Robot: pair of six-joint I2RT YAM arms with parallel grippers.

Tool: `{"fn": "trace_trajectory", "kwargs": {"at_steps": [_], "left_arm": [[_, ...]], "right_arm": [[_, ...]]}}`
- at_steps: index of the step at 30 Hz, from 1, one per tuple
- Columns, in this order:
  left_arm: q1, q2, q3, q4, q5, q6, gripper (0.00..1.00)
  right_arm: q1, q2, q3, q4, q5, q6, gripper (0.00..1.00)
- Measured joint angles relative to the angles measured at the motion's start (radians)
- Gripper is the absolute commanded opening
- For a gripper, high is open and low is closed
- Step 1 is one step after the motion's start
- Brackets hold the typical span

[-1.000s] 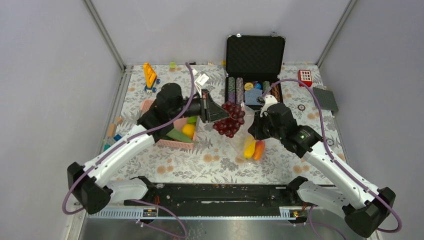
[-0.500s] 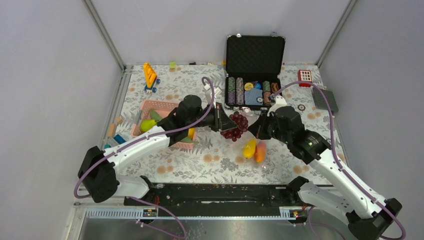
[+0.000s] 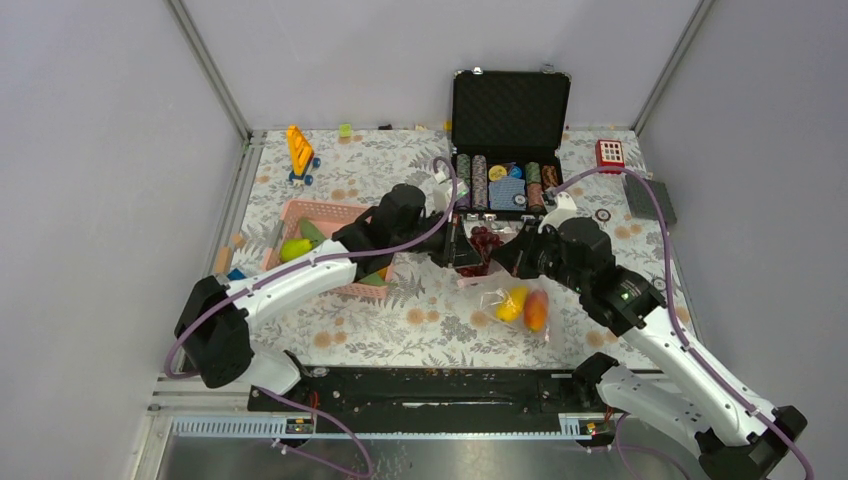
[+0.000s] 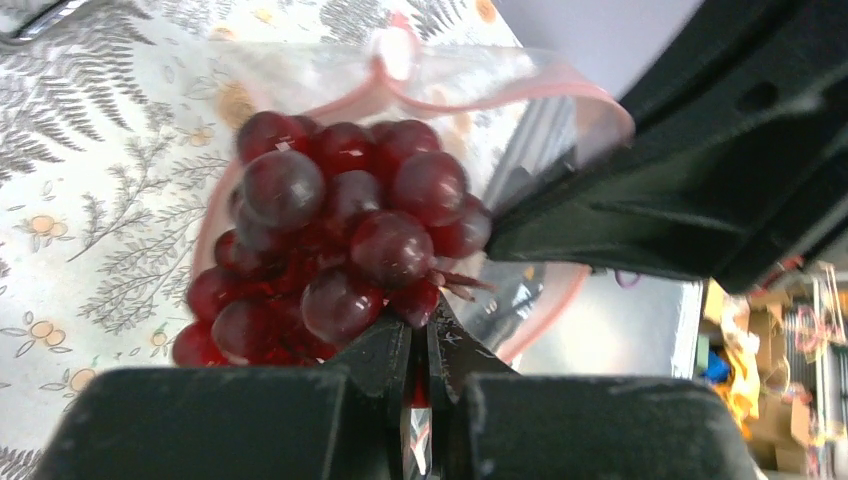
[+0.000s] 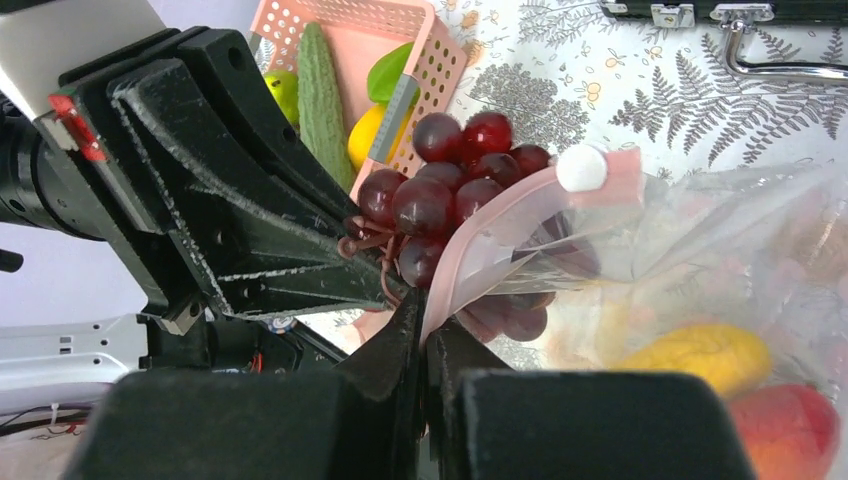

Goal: Place the food in the zip-top bag and seal the zipper
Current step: Place the fake fruit in the zipper food storage bag.

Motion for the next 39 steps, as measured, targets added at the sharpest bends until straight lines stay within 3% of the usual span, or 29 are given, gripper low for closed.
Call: {"fn": "trace_trajectory", "kwargs": {"at_steps": [11, 16, 20, 24, 28, 33, 39], "left_arm": [[-0.011, 0.001, 0.013, -0.023, 0.325, 0.164, 0.0], [-0.02, 0.006, 0.014, 0.013, 0.37, 0.168, 0.0], [-0.025, 0.068, 0.099, -0.089, 0.304, 0.179, 0.23], [-0.029, 0.111, 0.179, -0.205, 0.166, 0.194, 0.66], [-0.03, 0.09, 0.182, -0.253, 0.086, 0.212, 0.98], [-0.03, -0.025, 0.149, -0.283, -0.001, 0.219, 0.99], [-0.031, -0.219, 0.082, -0.294, -0.218, 0.216, 0.99]], "right_arm": [[0.0, -0.044, -0.033, 0.023, 0.074, -0.006, 0.0], [0.0, -0.044, -0.042, 0.029, 0.079, -0.004, 0.0], [0.0, -0.045, -0.057, 0.044, 0.072, -0.005, 0.0], [0.0, -0.049, -0.065, 0.049, 0.072, -0.005, 0.0], [0.0, -0.054, -0.071, 0.049, 0.066, -0.004, 0.0], [0.0, -0.055, -0.073, 0.05, 0.056, -0.005, 0.0], [0.0, -0.057, -0.073, 0.05, 0.048, -0.008, 0.0]]}}
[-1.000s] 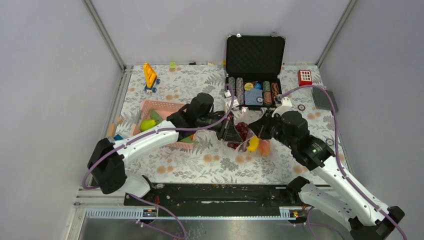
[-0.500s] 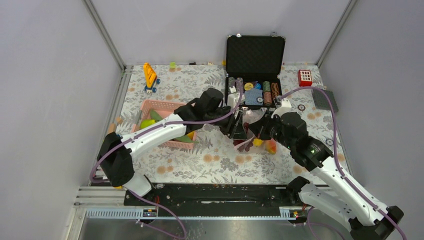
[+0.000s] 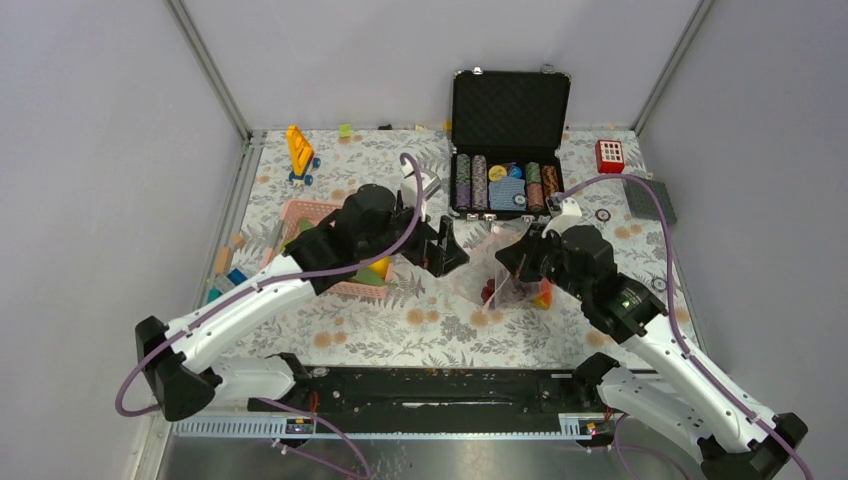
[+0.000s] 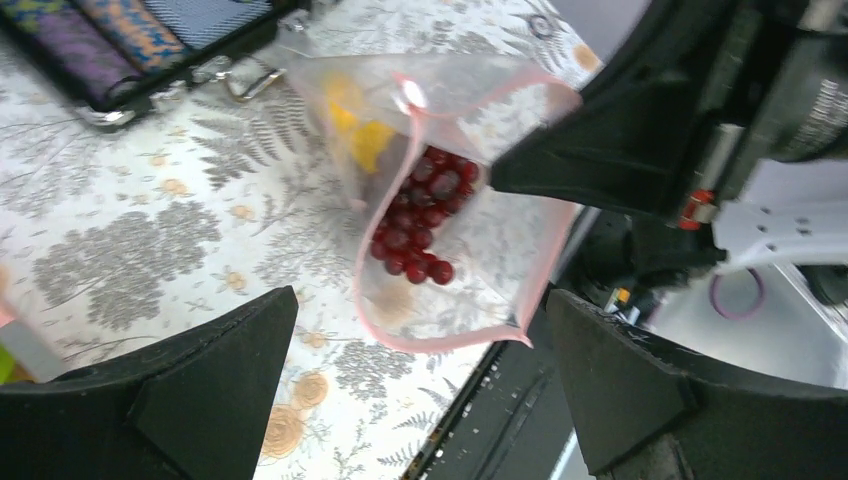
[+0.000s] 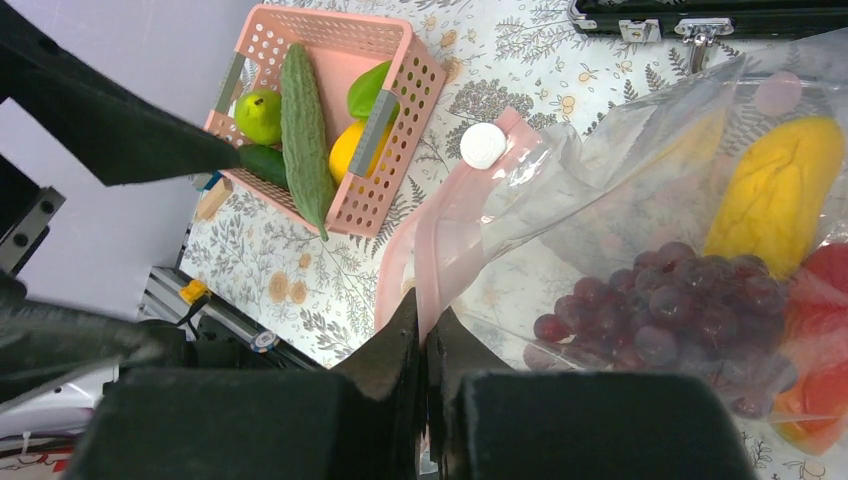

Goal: Place the food in the zip-top bag and seal the zipper
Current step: Adjust the zipper food storage bag at the center of the board.

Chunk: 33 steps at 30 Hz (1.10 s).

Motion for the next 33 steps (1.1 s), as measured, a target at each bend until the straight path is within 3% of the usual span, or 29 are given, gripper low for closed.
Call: {"fn": "trace_trajectory", "kwargs": {"at_steps": [5, 8, 10, 12, 13, 18, 22, 27, 33], "left_arm": [[0.0, 0.06, -0.006, -0.002, -0.075, -0.015, 0.98], [0.0, 0.188, -0.006, 0.005, -0.057, -0.03, 0.83], [0.0, 0.285, 0.002, 0.002, -0.034, -0.037, 0.54], [0.0, 0.375, 0.024, -0.017, -0.011, -0.04, 0.14], [0.0, 0.406, 0.037, -0.027, -0.006, -0.04, 0.0], [-0.006, 0.392, 0.071, -0.067, -0.094, -0.056, 0.0], [-0.007, 0.223, 0.063, -0.077, -0.214, -0.088, 0.0], [-0.033, 0.036, 0.056, -0.013, -0.247, -0.113, 0.0], [-0.039, 0.114, 0.064, -0.006, -0.243, -0.123, 0.03]], "right_arm": [[0.0, -0.003, 0.0, 0.0, -0.003, -0.003, 0.0], [0.0, -0.003, 0.0, 0.0, -0.008, -0.003, 0.0], [0.0, -0.003, 0.0, 0.0, -0.013, -0.003, 0.0], [0.0, -0.003, 0.0, 0.0, -0.018, -0.005, 0.0], [0.0, -0.003, 0.0, -0.002, -0.02, -0.007, 0.0], [0.0, 0.019, 0.07, -0.143, -0.001, -0.098, 0.0], [0.0, 0.064, 0.205, -0.33, 0.105, -0.188, 0.0], [0.012, 0.118, 0.291, -0.466, 0.165, -0.241, 0.01], [0.015, 0.153, 0.311, -0.55, 0.214, -0.262, 0.0]]}}
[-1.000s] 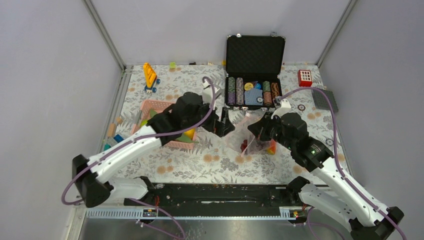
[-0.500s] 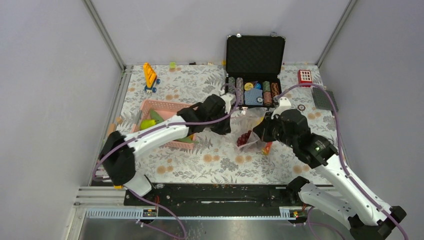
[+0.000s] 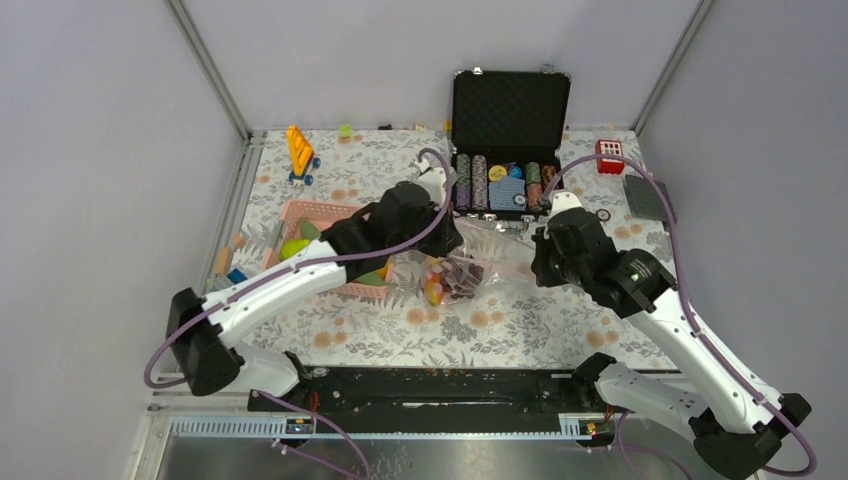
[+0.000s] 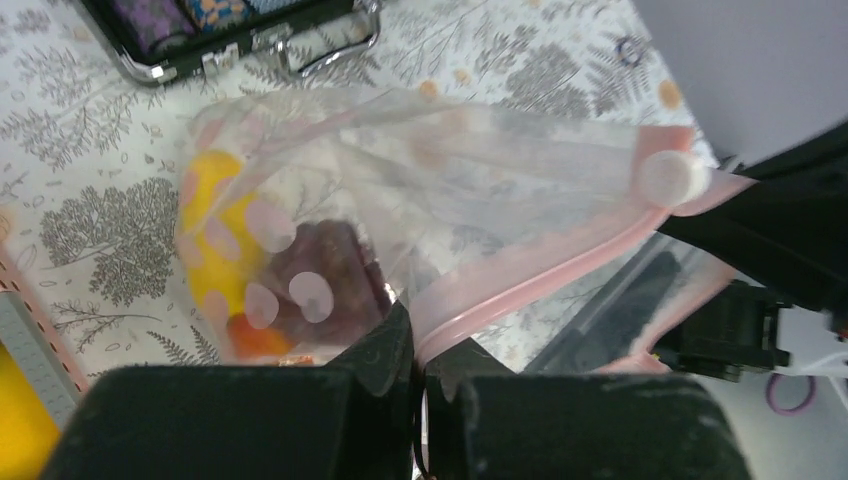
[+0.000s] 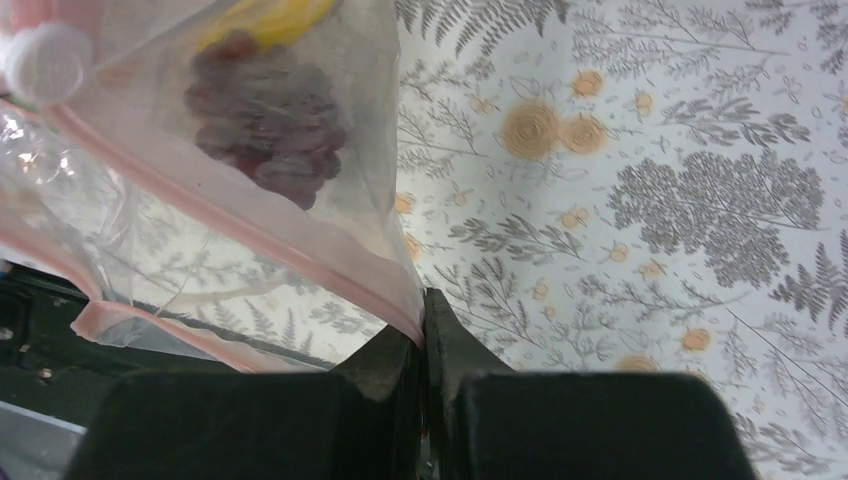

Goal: Place the food in the zip-top bag and seal the zipper
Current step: Adjust the zipper food storage bag at the center of the board.

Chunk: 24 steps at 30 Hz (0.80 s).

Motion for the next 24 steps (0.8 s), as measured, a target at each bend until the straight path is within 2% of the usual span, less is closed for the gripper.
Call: {"fn": "trace_trajectory", "kwargs": {"at_steps": [4, 6, 7, 8, 11, 12, 18, 24], "left_arm": [[0.012, 0.106, 0.044, -0.042, 0.02, -0.001, 0.09], [0.015, 0.135, 0.071, -0.059, 0.031, 0.001, 0.2], [0.016, 0.143, 0.084, -0.063, 0.035, 0.004, 0.28], [0.018, 0.145, 0.099, -0.07, 0.04, 0.007, 0.42], [0.022, 0.143, 0.148, -0.082, 0.049, 0.026, 0.93], [0.023, 0.141, 0.163, -0.081, 0.052, 0.028, 0.98], [0.026, 0.064, 0.153, -0.086, 0.022, 0.048, 0.99], [0.031, -0.193, -0.091, -0.032, -0.115, 0.032, 0.99]], "right_arm": [[-0.002, 0.019, 0.004, -0.051, 0.004, -0.016, 0.0], [-0.002, 0.029, 0.023, -0.077, 0.004, -0.021, 0.0], [-0.003, 0.034, 0.042, -0.092, 0.005, -0.024, 0.0], [-0.003, 0.038, 0.068, -0.104, 0.006, -0.026, 0.0], [-0.003, 0.039, 0.148, -0.124, 0.006, -0.028, 0.0], [-0.005, 0.039, 0.174, -0.126, 0.005, -0.028, 0.0], [-0.007, 0.033, 0.216, -0.102, -0.024, -0.034, 0.0], [-0.008, 0.022, 0.15, 0.003, -0.122, -0.049, 0.0]]}}
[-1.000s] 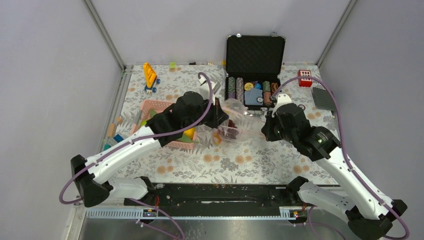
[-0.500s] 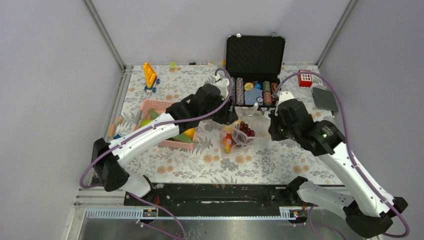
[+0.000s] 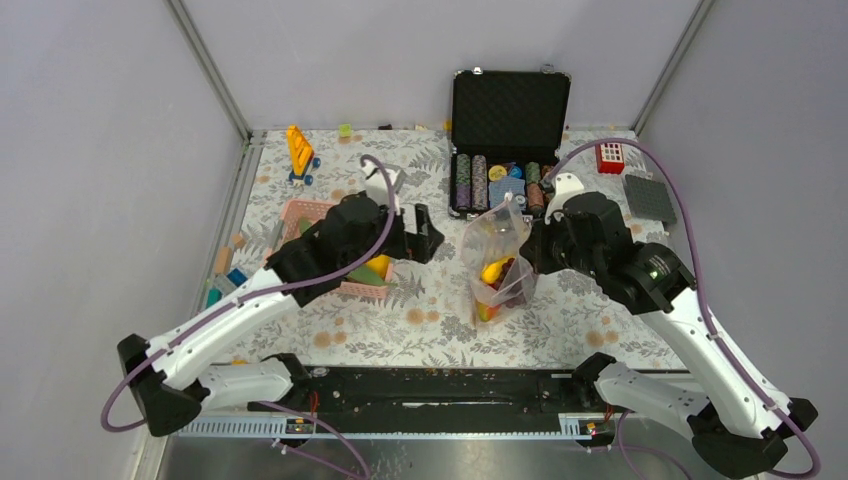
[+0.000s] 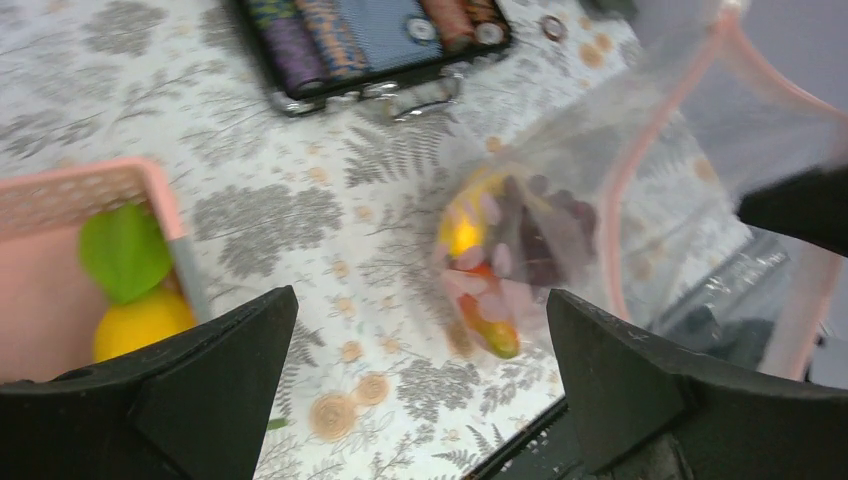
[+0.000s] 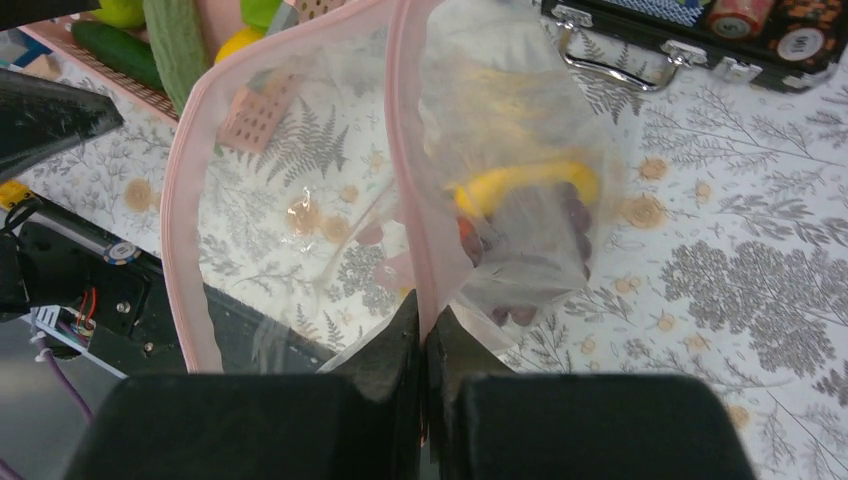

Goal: Place the food in the zip-top bag and seal the zipper
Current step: Adjust the zipper food storage bag at the center of the board, then pick up the fake vegetable from the bin.

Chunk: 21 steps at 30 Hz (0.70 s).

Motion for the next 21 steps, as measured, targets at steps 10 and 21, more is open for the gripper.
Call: {"fn": "trace_trajectory", "kwargs": {"at_steps": [10, 21], "left_arm": [[0.326, -0.002, -0.113, -0.027, -0.051, -0.136, 0.99], [0.48, 0.27, -0.114, -0.021, 0.044, -0.179, 0.93]], "right_arm": [[-0.001, 0.058, -0.057, 0.14, -0.097, -0.002, 0.0], [-0.001, 0.069, -0.064, 0.173, -0.124, -0.001, 0.0]]}}
